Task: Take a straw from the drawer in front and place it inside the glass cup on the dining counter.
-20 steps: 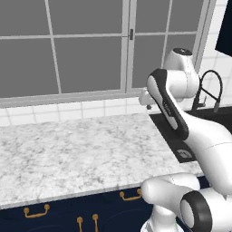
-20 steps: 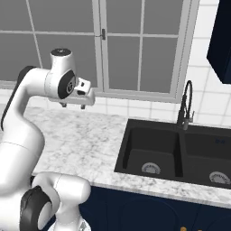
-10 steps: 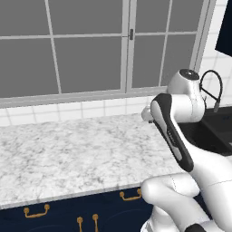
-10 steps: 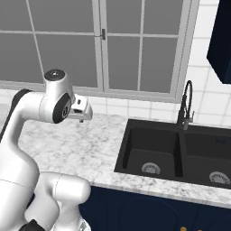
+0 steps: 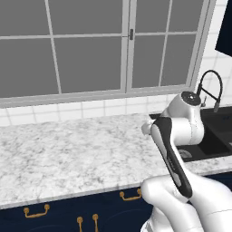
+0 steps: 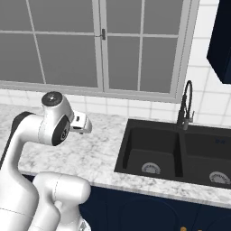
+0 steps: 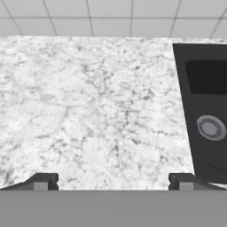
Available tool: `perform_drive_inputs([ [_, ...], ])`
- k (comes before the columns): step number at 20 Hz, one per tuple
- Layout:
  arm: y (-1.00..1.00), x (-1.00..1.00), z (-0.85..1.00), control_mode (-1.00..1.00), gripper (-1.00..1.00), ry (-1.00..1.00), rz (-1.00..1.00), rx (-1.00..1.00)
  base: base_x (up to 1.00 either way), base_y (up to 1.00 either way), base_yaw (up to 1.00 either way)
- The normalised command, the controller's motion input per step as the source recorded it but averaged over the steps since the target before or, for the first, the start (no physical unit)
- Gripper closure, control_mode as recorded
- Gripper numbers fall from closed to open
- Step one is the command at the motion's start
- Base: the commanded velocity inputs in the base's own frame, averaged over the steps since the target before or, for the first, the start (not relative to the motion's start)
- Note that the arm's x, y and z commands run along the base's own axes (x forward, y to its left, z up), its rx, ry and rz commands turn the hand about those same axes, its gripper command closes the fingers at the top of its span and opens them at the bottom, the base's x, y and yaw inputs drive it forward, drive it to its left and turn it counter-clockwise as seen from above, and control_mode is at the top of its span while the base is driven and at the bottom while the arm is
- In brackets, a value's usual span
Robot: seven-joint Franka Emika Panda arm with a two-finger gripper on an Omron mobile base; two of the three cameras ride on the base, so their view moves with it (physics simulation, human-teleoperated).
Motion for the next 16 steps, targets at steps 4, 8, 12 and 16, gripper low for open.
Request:
perform_drive_inputs([
  [4, 0.0, 0.0, 0.0, 1.0, -1.0, 0.0, 0.0, 0.0, -0.01, -0.31, 0.11],
  [8, 0.0, 0.0, 0.0, 1.0, -1.0, 0.0, 0.0, 0.0, -0.08, -0.43, 0.23],
  [12, 0.0, 0.0, 0.0, 1.0, -1.0, 0.0, 0.0, 0.0, -0.27, -0.42, 0.29],
  [16, 0.0, 0.0, 0.0, 1.0, -1.0, 0.0, 0.0, 0.0, -0.41, -0.41, 0.34],
])
